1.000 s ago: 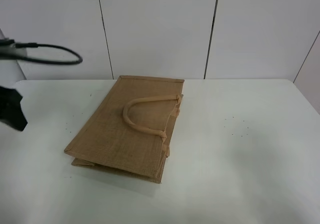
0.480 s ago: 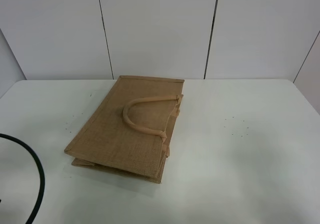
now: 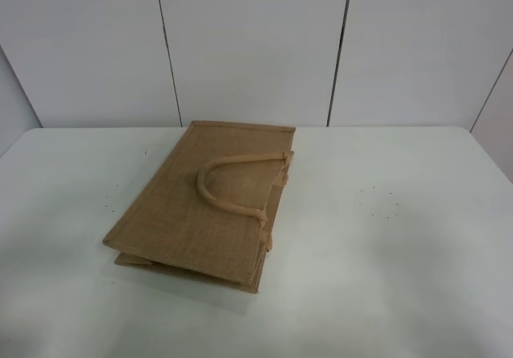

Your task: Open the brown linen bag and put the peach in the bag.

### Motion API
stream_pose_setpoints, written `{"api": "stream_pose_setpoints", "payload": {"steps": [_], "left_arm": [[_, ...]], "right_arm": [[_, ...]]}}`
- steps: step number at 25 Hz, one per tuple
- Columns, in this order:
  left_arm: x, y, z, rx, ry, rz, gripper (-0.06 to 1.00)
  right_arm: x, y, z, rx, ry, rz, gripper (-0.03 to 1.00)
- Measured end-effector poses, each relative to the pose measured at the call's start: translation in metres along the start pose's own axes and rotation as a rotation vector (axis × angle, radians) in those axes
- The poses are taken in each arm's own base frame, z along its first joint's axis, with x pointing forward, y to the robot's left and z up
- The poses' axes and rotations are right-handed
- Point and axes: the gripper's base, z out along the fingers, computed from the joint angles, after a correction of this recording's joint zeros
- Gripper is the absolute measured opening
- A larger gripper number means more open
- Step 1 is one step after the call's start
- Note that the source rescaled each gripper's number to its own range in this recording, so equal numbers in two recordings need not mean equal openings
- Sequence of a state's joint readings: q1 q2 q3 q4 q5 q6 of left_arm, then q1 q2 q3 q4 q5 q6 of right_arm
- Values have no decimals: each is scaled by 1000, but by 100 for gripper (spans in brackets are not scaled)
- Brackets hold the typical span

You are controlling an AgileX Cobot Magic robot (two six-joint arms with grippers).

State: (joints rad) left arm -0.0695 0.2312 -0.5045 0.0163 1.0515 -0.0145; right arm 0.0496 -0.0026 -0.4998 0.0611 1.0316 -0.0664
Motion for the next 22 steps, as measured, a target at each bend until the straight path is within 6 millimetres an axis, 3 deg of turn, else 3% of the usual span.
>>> {"api": "stream_pose_setpoints", "payload": {"steps": [8,22], "left_arm": [[24,0,-23,5,-226,5,98],[24,0,-24,8,-233,5,98]], "right_arm": [[0,0,0,-1,0,0,100],[0,0,0,-3,0,2,100]]}}
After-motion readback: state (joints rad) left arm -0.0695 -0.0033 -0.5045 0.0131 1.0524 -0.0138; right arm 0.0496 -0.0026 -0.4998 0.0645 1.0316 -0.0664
